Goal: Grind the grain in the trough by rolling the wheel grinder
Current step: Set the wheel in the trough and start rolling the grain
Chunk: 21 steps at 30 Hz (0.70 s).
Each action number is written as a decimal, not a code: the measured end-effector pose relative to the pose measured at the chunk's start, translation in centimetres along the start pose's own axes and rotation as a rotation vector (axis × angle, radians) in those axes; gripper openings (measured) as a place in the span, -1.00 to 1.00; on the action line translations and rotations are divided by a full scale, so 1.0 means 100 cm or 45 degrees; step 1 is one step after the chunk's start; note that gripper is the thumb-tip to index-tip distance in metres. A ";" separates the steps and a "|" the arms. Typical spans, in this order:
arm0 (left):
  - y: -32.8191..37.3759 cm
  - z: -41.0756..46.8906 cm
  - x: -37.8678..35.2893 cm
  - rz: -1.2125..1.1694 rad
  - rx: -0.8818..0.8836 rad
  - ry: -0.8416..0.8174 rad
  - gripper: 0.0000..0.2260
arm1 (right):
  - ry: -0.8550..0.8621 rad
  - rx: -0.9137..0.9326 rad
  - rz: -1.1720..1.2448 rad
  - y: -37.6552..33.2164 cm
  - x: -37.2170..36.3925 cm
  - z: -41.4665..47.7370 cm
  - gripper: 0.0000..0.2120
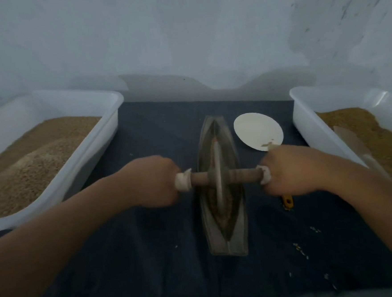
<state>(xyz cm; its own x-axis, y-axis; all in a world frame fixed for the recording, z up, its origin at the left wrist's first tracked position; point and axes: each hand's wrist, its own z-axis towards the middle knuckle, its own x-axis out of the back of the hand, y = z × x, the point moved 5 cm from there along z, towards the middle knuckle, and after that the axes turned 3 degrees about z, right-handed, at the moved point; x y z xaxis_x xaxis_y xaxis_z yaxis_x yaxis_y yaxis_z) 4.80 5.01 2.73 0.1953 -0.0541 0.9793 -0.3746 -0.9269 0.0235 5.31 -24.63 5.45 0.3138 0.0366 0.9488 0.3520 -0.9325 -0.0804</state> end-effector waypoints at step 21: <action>-0.001 0.059 0.050 0.160 0.179 0.283 -0.77 | 0.415 -0.172 -0.134 0.013 0.021 0.050 -0.77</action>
<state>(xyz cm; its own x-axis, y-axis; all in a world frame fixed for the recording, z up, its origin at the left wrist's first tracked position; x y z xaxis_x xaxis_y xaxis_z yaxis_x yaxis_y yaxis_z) 11.13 2.63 6.42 -0.0543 -0.1036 0.9931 -0.2512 -0.9612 -0.1140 10.79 -23.96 5.81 -0.0235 0.0388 0.9990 0.2408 -0.9696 0.0434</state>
